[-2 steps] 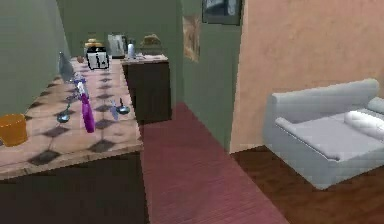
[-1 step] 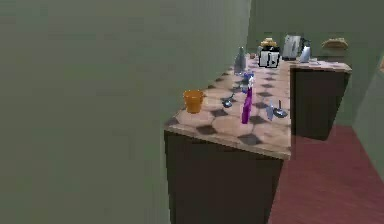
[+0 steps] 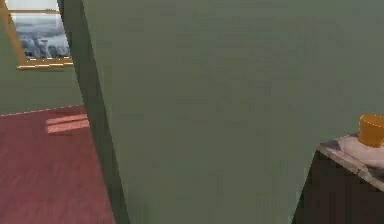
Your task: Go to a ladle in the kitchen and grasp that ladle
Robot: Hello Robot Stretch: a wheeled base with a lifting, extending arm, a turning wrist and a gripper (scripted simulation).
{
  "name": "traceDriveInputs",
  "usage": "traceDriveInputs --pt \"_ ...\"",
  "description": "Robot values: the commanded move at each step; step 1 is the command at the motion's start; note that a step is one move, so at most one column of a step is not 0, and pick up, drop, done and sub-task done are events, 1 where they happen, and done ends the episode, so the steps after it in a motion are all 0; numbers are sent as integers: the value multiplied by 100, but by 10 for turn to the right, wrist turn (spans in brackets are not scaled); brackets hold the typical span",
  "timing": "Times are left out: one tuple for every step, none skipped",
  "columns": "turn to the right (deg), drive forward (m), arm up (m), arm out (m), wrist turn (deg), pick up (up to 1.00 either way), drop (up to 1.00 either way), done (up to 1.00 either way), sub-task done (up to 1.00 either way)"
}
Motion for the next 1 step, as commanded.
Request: traceDriveInputs --pt "-300 0 0 0 0 0 0 0 0"
